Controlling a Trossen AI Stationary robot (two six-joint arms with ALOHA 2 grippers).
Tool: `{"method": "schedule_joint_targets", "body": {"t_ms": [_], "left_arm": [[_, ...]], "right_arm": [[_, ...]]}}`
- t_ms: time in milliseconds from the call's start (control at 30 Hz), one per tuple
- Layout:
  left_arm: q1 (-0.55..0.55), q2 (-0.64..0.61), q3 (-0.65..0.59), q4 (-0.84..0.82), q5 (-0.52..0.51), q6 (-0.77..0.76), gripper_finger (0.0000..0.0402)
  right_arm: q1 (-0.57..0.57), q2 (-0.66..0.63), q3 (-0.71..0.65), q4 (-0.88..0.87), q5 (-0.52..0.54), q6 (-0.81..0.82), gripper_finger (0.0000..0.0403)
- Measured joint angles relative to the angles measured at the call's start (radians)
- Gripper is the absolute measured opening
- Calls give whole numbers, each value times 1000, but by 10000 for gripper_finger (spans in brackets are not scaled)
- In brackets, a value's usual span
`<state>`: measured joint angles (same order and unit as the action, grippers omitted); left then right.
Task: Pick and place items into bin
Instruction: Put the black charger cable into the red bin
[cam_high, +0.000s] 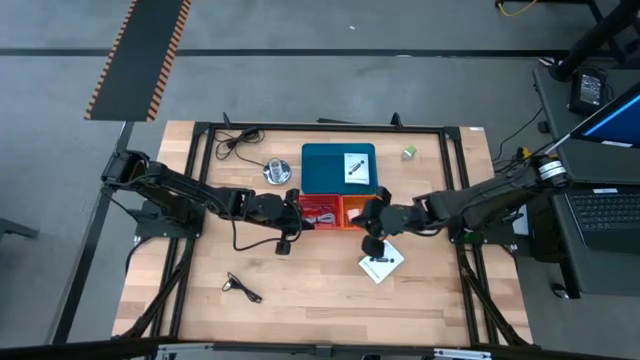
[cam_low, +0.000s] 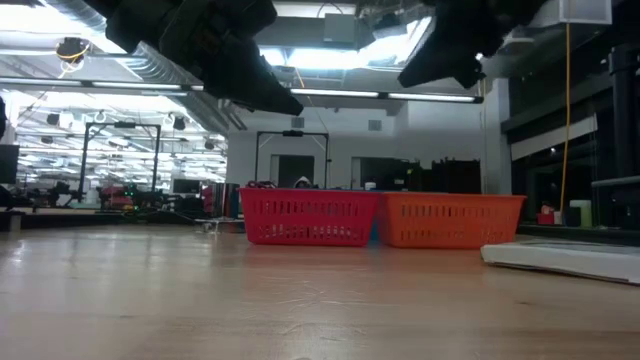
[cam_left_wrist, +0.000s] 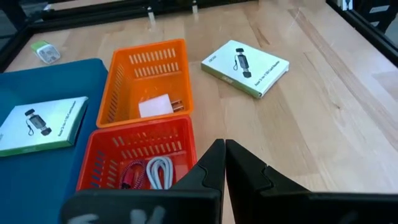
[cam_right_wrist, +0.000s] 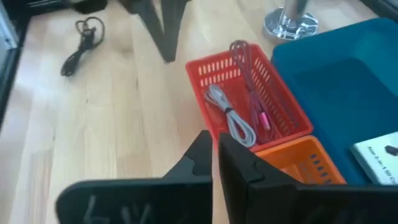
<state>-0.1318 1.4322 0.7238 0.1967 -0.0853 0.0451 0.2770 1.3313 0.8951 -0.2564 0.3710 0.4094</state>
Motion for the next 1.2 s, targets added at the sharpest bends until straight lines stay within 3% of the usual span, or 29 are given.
{"method": "schedule_joint_targets", "body": {"t_ms": [200,433,733,1200], "left_arm": [[-1,0,0,18,1,2,8],[-12,0,0,18,1,-6,1],[-36,0,0,16,25,-6,2],[-101,0,0,-74,3,-31,1]], "right_arm": [[10,-74,-193,218,2,-7,2],[12,-157,-344,508,-57,-143,2],[12,-83,-521,1033,-62,-343,3],[12,-35,-488,1091,-62,-366,4]]}}
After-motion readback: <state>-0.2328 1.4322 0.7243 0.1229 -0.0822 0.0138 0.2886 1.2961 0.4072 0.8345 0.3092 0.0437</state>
